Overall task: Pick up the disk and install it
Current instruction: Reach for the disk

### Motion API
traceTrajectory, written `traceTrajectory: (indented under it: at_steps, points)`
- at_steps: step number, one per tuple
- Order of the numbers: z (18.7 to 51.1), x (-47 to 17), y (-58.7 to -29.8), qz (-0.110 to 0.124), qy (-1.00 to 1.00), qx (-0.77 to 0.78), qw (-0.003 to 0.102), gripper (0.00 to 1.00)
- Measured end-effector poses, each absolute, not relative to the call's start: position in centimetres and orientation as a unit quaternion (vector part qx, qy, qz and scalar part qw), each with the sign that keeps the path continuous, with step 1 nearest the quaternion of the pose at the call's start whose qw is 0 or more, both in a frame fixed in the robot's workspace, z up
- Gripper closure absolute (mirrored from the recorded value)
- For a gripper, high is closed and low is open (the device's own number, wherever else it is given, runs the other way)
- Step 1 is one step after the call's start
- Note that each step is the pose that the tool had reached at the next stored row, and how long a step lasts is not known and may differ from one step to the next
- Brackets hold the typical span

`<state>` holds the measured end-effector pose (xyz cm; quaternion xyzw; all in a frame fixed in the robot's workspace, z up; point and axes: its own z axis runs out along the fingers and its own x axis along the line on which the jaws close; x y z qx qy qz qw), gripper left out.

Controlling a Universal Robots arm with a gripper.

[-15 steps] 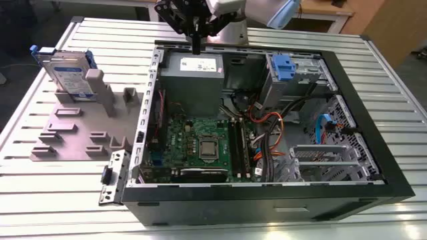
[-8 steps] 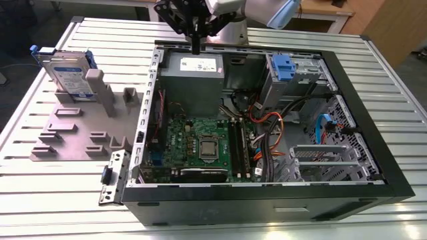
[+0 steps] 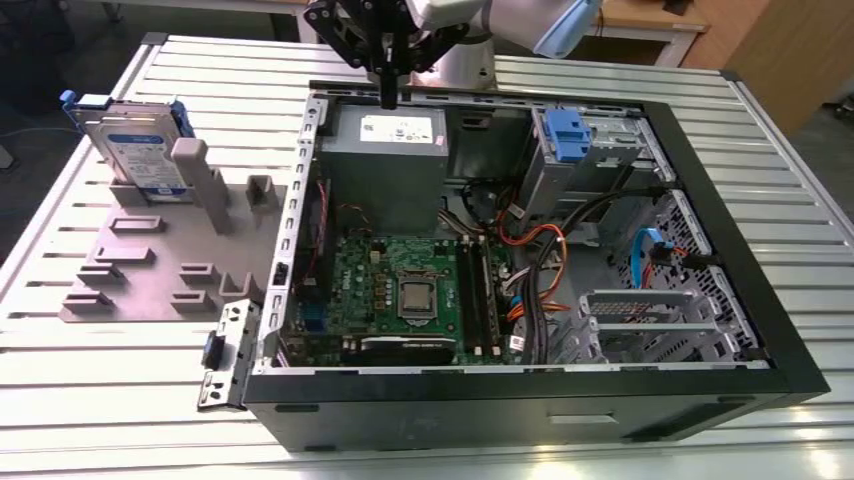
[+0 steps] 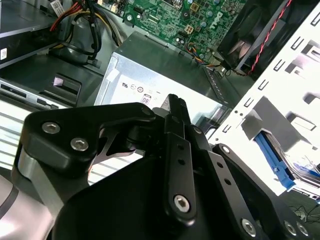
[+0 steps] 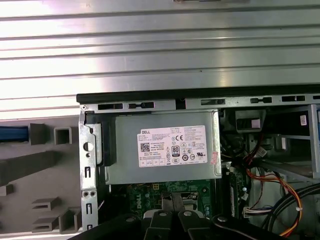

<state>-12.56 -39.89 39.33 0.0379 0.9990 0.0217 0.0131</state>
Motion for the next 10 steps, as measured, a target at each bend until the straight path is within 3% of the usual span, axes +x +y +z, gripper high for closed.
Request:
traceTrajectory:
  at_steps: [10]
  points:
    - [39.33, -12.99, -39.88, 0.022, 0.999, 0.038, 0.013, 0.89]
